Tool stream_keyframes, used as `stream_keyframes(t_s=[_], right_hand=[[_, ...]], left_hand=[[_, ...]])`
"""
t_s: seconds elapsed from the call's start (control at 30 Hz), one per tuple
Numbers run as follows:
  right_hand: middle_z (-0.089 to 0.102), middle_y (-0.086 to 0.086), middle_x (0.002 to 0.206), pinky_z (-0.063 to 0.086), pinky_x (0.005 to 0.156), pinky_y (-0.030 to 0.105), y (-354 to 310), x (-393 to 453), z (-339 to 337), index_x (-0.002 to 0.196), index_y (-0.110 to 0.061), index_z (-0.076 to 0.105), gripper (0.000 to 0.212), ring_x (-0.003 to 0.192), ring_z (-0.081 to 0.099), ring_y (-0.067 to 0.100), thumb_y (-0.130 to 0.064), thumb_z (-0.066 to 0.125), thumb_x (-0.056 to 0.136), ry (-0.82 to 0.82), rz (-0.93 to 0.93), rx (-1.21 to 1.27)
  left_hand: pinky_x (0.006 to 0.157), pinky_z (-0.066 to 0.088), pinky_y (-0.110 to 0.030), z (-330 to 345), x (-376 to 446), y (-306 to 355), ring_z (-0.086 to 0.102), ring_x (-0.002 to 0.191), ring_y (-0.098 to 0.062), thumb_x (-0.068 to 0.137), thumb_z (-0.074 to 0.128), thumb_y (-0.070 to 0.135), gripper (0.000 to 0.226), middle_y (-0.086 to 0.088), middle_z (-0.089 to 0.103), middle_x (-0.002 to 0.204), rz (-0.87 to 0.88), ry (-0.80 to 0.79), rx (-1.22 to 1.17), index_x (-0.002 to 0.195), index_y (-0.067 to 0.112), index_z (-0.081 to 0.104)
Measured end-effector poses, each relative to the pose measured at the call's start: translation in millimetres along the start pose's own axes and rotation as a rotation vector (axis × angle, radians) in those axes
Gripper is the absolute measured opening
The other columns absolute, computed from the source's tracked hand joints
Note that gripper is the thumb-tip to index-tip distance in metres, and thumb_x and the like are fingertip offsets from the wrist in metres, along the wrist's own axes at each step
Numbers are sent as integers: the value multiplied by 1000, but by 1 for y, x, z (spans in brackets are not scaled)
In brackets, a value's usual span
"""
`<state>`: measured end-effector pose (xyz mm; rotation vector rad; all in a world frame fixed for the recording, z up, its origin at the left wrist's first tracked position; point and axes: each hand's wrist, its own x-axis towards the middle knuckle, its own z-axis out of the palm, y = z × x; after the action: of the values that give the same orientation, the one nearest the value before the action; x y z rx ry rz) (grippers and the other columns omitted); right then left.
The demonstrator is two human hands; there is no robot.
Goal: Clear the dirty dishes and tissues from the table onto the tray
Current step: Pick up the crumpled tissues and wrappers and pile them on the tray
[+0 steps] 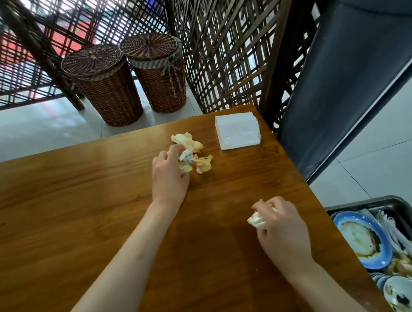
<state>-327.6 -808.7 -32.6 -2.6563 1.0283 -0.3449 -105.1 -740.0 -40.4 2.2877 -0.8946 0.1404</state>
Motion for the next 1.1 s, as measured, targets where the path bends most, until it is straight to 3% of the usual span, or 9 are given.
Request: stream_keyframes(t_s=[0.13,0.27,0.4,0.5,0.6,0.77,0.87,1.1], right_hand=[[67,7,86,51,52,22,-23,22,3,94,-13,71,35,76,61,19,-6,84,62,-14,-5,57],[64,4,100,49,63,20,-33,40,6,108,-18,67,30,92,57,17,-15,72,79,-16,-7,69],[61,1,108,45,66,16,-34,46,7,114,-22,62,28,98,53,12,-21,63,86,-14,-18,74],[60,-1,112,45,68,15,-31,47,7,116,-24,61,29,102,52,11,-24,62,87,-25,-10,81],[59,-2,114,44,70,13,-29,46,7,118,-25,60,31,103,51,10,-26,62,88,-39,0,81],[60,-2,109,42,66,12,-28,41,6,114,-24,62,28,99,52,10,-24,64,86,-37,14,87],[61,0,107,43,66,13,-28,38,6,113,-23,63,29,97,53,12,-23,67,84,-27,22,85],[65,5,99,42,61,16,-27,25,-1,102,-18,68,25,90,58,16,-17,74,78,20,60,99]], left_hand=[[83,34,-25,11,17,11,49,105,-26,73,80,20,59,-9,61,110,58,-88,-21,125,20,51],[93,36,-33,24,27,16,42,113,-25,68,80,42,78,-7,54,127,71,-222,42,134,23,44],[107,21,-45,31,32,11,24,132,-30,70,67,65,82,-10,32,145,101,-272,343,139,32,38],[112,7,-56,35,40,7,1,144,-33,72,64,66,87,-8,9,157,84,-372,293,145,37,26],[113,11,-54,37,46,4,11,144,-30,75,63,63,90,-7,20,156,50,-431,234,148,34,19],[108,27,-44,41,46,8,41,126,-30,80,65,53,81,-10,46,139,69,-270,264,143,15,31],[96,38,-38,42,46,12,46,112,-30,85,59,51,61,-12,53,126,39,-230,352,129,11,47],[82,45,-37,31,32,14,52,100,-30,91,56,40,41,-11,60,114,37,-166,314,118,9,56]])
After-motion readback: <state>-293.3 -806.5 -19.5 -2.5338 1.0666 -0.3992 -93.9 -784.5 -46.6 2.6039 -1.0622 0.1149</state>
